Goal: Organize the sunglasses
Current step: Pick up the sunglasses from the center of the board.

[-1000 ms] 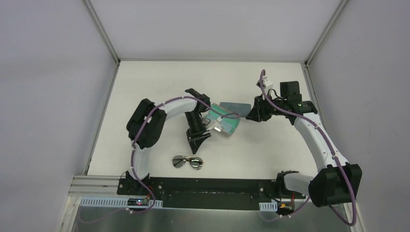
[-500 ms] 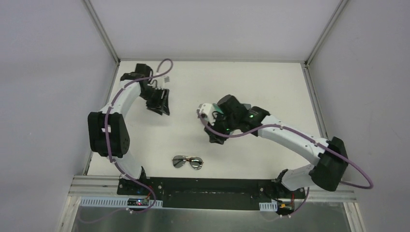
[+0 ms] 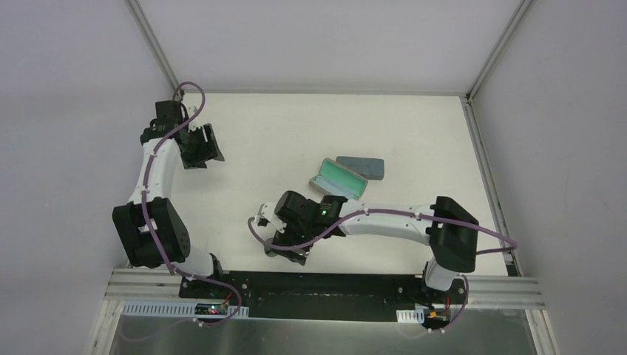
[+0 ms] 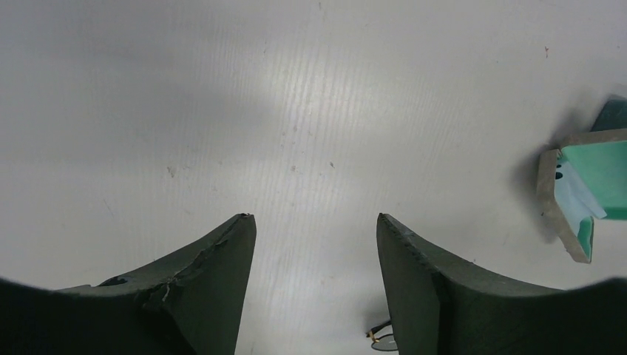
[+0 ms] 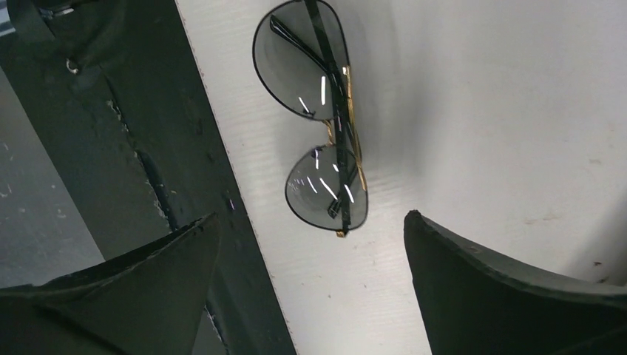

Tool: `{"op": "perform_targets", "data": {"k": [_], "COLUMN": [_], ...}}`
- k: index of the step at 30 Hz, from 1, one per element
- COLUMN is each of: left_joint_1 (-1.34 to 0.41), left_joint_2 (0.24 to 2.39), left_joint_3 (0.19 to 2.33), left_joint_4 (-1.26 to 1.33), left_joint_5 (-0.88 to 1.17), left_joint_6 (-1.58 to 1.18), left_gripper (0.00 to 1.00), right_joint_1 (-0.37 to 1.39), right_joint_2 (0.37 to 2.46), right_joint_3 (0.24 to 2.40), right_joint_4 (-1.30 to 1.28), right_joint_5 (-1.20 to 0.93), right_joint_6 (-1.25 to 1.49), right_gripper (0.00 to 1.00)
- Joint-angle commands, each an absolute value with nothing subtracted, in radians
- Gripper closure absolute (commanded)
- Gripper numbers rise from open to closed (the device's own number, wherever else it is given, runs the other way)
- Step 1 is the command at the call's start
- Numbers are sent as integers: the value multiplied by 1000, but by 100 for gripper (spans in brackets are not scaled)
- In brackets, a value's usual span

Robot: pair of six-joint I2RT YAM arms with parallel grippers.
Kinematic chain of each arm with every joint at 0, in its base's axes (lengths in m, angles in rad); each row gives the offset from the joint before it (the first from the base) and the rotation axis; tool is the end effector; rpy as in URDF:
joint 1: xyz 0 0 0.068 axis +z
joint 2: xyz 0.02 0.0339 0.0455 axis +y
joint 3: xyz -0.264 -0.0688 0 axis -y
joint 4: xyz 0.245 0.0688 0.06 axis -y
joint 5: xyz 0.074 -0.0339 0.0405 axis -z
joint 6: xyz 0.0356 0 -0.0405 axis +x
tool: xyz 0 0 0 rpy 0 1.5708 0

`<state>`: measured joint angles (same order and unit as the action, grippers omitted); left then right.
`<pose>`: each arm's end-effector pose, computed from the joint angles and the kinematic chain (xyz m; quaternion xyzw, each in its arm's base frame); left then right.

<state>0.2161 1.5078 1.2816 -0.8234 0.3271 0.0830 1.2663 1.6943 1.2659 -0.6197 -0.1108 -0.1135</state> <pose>0.3045 0.0551 0.2871 -0.0215 0.9540 -0.1177 0.2748 0.1027 0.3398 0.2335 -0.6249 0.7349 0.1855 0.1871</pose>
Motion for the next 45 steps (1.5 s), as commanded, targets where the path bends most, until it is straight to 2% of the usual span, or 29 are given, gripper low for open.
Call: {"op": "perform_targets", "data": {"k": [1,4,13,18,25,30,36,45], "left_joint_1": [226,237,242,244,244,245,243,226], "left_joint_2": [1421,1399,1358,1335,1350,1382,1407,1478], "left_joint_3": [1226,1205,1184,1163,1159,1178,1187,1254], "left_joint_4": [-781,-771,-760,-758,-754,-755,-759,-766], "left_joint_5": [285,279,320,324,348,365,370,479], "left_joint_6": [20,3,3,3,3,2,2,48], "left_gripper": [36,34,35,35,36,37,39,46], "right_joint_1": [1307,1321,1347,1346,1346,1335,1288,1091], "right_joint_2": [1759,1796,1872,1884,1840,1822,1774,1645], "right_joint_3": [1334,1322,1309,1295,1298,1288,1324,1366], "right_joint_4": [-609,-608,-570,-542,-561,-562,-551,-639], "right_joint_5": [-9,48,199,237,168,132,110,-118], "right_joint_6": [-8,44,138,104,45,26,-62,-123], "right_gripper": [2,1,11,22,35,49,52,62]}}
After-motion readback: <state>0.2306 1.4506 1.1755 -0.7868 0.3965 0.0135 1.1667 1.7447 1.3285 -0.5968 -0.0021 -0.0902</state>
